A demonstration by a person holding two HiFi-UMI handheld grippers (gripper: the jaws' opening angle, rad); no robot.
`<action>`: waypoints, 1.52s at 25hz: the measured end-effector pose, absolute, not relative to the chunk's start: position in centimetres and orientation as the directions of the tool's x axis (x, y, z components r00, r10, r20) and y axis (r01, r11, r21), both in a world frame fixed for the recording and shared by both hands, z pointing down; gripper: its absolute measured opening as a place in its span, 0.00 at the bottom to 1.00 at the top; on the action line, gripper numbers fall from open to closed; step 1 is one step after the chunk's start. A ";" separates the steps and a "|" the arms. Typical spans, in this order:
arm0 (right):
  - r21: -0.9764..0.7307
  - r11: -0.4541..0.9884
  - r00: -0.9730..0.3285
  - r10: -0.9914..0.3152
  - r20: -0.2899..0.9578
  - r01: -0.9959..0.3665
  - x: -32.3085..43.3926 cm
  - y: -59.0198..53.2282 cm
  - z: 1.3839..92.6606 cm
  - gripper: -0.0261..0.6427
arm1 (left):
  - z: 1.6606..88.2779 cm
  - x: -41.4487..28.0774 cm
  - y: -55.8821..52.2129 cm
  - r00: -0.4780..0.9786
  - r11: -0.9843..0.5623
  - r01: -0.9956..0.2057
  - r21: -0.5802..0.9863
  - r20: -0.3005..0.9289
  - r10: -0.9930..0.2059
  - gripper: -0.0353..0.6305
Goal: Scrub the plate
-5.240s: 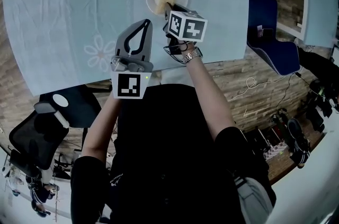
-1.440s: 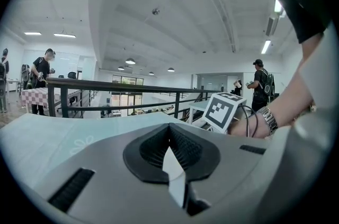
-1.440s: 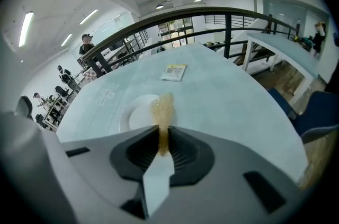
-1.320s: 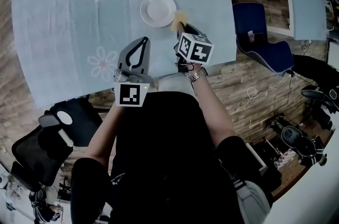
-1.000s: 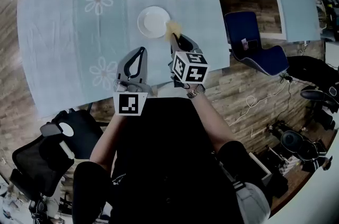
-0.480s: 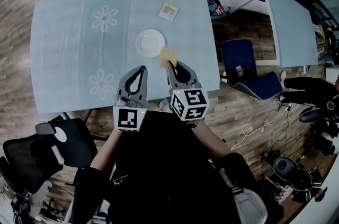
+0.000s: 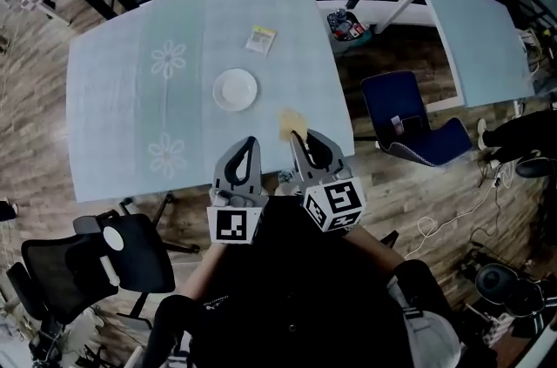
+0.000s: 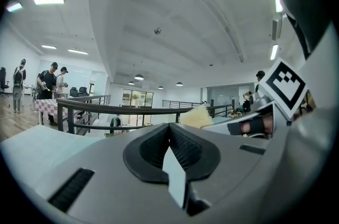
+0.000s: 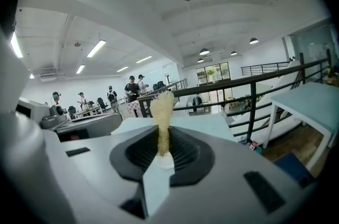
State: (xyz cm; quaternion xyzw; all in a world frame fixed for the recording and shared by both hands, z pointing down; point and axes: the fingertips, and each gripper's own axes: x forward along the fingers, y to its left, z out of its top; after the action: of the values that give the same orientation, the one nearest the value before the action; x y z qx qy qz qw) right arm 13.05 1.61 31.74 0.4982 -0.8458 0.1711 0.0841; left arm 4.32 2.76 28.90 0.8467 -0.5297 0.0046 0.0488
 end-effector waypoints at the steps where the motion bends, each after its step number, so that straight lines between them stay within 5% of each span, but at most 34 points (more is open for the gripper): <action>1: -0.201 0.445 -0.487 -0.821 0.299 -0.873 13.8 2.0 31.3 0.12 | 28.7 5.3 3.2 0.444 -0.441 -0.895 0.064 0.055 -0.894 0.07; 14: -0.160 0.470 -0.492 -0.857 0.151 -0.868 18.3 3.7 28.7 0.12 | 28.1 10.4 6.3 0.427 -0.426 -0.904 0.024 0.024 -0.904 0.07; 38: -0.174 0.510 -0.537 -0.824 0.180 -0.842 19.5 4.5 30.0 0.12 | 29.3 11.7 6.6 0.394 -0.393 -0.919 0.037 0.053 -0.917 0.07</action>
State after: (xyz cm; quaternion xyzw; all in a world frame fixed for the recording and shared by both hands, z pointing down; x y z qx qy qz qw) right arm 19.46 4.54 30.00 0.4799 -0.8682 0.1206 0.0369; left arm 11.67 6.59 29.33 0.8344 -0.5502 0.0118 0.0299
